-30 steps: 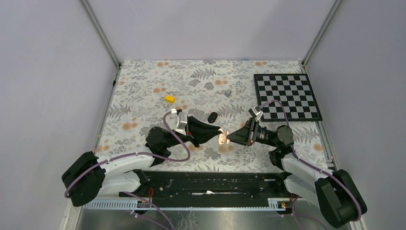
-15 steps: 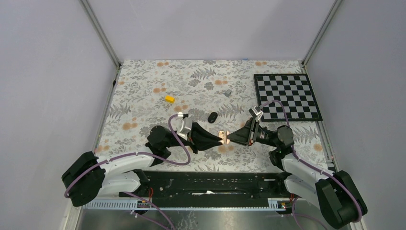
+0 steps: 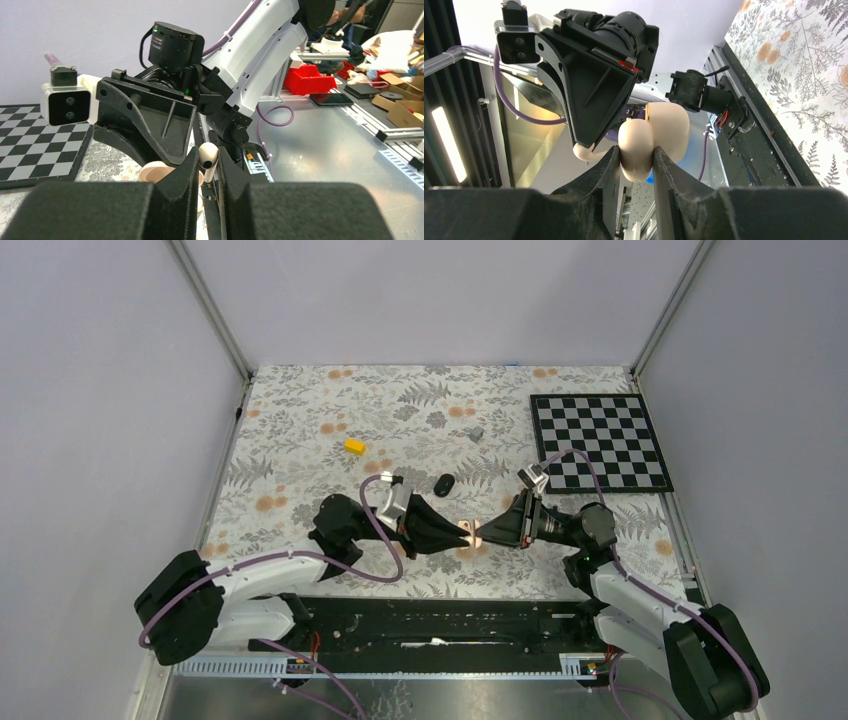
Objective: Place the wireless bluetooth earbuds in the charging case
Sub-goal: Place the earbud in the charging case.
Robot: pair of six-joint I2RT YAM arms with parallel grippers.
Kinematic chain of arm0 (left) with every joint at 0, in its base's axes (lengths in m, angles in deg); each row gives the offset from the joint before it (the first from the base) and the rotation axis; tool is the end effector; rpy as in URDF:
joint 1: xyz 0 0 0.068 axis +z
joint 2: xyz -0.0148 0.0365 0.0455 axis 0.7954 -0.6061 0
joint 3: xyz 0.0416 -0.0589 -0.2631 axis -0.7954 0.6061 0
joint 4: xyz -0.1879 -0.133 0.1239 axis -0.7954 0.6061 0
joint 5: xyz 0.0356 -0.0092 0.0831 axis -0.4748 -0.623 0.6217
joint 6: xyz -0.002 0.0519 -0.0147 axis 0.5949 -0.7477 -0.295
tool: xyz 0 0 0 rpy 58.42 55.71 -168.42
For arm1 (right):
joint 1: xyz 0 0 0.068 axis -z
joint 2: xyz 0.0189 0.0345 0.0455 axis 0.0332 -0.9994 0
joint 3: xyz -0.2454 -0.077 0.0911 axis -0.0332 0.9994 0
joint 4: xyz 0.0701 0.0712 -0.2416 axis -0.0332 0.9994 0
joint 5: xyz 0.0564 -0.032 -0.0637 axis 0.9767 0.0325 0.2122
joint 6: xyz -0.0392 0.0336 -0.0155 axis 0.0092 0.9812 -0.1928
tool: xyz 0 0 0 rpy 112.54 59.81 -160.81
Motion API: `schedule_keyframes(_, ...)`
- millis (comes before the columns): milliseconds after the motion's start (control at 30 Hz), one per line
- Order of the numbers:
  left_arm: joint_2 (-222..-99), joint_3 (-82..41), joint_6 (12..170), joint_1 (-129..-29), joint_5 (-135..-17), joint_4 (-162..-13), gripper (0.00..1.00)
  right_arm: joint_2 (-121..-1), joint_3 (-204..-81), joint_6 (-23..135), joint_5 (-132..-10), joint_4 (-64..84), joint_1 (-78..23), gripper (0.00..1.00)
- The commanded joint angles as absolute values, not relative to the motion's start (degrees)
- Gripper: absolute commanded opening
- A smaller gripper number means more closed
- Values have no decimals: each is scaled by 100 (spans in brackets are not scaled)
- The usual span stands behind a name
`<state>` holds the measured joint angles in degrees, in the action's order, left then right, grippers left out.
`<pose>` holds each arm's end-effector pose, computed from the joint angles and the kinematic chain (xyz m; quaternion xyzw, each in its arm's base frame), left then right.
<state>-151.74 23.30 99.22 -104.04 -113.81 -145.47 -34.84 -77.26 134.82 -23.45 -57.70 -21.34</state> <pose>0.1273 -0.2000 0.2880 0.4518 0.4070 -0.6210 0.4947 0.1468 0.0949 0.2363 -0.0740 0.6212 0.7487 0.2191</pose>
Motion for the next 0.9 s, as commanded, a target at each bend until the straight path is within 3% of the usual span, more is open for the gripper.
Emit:
schedule_keyframes(0, -15319, 1873, 9760, -10424, -12119, -14442, 0, -3242, -8007, 13487, -1934, -5641, -2104, 0)
schedule_keyframes(300, -15564, 1488, 9633, -10422, -12846, -14037, 0, -2884, -8046, 13347, -1742, -5148, -2104, 0)
schedule_keyframes(867, -15687, 1449, 9485, -10422, -12806, -13930, 0, -2630, -8043, 13374, -1710, -5059, -2104, 0)
